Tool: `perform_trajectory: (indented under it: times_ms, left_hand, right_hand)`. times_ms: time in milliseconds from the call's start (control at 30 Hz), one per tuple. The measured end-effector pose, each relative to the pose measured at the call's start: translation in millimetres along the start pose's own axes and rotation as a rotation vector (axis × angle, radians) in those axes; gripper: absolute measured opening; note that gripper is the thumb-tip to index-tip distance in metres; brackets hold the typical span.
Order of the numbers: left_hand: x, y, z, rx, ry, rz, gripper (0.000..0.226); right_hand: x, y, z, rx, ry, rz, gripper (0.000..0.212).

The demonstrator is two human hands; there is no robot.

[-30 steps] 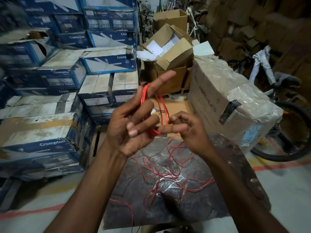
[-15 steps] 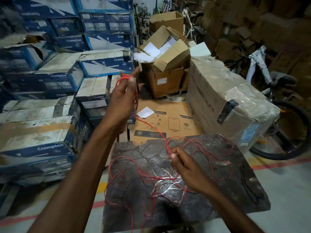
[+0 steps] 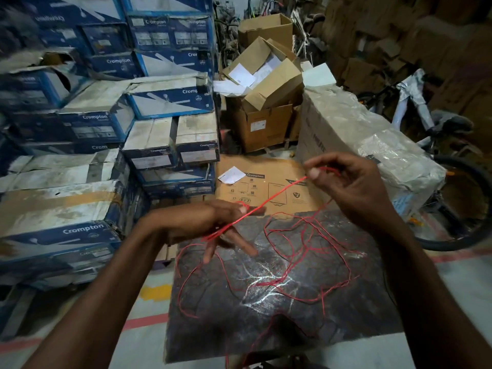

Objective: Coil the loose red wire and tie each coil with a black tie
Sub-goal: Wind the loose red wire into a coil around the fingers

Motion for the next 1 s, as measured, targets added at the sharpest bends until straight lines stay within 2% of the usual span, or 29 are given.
perform_trajectory:
  times_ms: [67, 100, 133, 167, 267, 333, 400, 467, 533, 633, 700, 767, 833, 900, 933, 1000]
  left_hand:
    - [5.2, -11.2, 10.7, -0.257, -0.070, 0.303, 0.049]
    - [8.9, -17.3, 15.1, -0.393, -0.138, 0.585, 0.051]
    - [13.2, -23.1, 17.4, -0.481, -0.211, 0.813, 0.053]
    - [13.1, -25.7, 19.0, -0.539, -0.275, 0.898, 0.055]
    - [13.1, -25.4, 21.9, -0.468, -0.466, 0.699, 0.059]
    - [18.2, -24.3, 21.7, -0.445, -0.556, 0.738, 0.060]
    - [23.2, -29.6, 23.7, -0.563, -0.655, 0.831, 0.060]
    - [28.3, -30.4, 25.1, -0.642, -0.822, 0.939, 0.057]
    - [39.3, -23.2, 23.2, -0.535, -0.918, 0.917, 0.058]
    - [54.7, -2.1, 17.5, -0.344, -0.938, 0.904, 0.062]
    - [64.5, 10.4, 18.3, -0.111, -0.982, 0.845, 0.056]
    - [72.2, 19.8, 21.1, 0.226, -0.975, 0.698, 0.051]
    - [72.6, 26.9, 17.2, 0.502, -0.880, 0.497, 0.050]
    - [65.9, 27.9, 8.4, 0.698, -0.697, 0.159, 0.052]
    - [57.5, 26.9, 1.3, 0.734, -0.606, -0.029, 0.053]
    - [39.9, 24.0, -11.2, 0.701, -0.457, -0.275, 0.056]
  right_hand:
    - [1.5, -4.6, -9.0, 0.112, 0.026, -0.024, 0.017]
    - [2.0, -6.5, -12.9, 0.155, 0.037, -0.029, 0.018]
    - [2.2, -8.6, -16.3, 0.189, 0.042, -0.037, 0.017]
    - [4.0, -10.8, -18.9, 0.218, 0.041, -0.056, 0.015]
    - [14.6, -19.7, -22.2, 0.223, 0.001, -0.125, 0.002]
    - [19.9, -28.5, -20.8, 0.168, -0.037, -0.139, 0.009]
    - [20.9, -42.5, -15.5, 0.085, -0.069, -0.156, 0.009]
    - [20.9, -61.5, -7.3, 0.018, -0.107, -0.174, 0.018]
    - [27.0, -78.6, 5.1, -0.023, -0.169, -0.202, 0.027]
    - [44.6, -97.7, 29.7, -0.103, -0.290, -0.238, 0.033]
    - [53.2, -105.8, 47.4, -0.202, -0.374, -0.259, 0.035]
    - [55.3, -107.8, 61.1, -0.297, -0.408, -0.254, 0.037]
    - [51.0, -103.8, 67.5, -0.358, -0.379, -0.247, 0.042]
    - [39.9, -94.9, 66.1, -0.416, -0.331, -0.206, 0.038]
    - [32.6, -89.1, 62.9, -0.443, -0.304, -0.164, 0.035]
    - [16.9, -74.8, 53.6, -0.469, -0.251, -0.097, 0.029]
Point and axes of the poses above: each hand's wrist, its own z-axis away from the middle knuckle, its own y-axis out of the back of the hand, x = y × z, the point moved 1 cm from there along -z, towards the middle knuckle, and after that the axes turned 1 degree about -x, right-handed, at the moved point
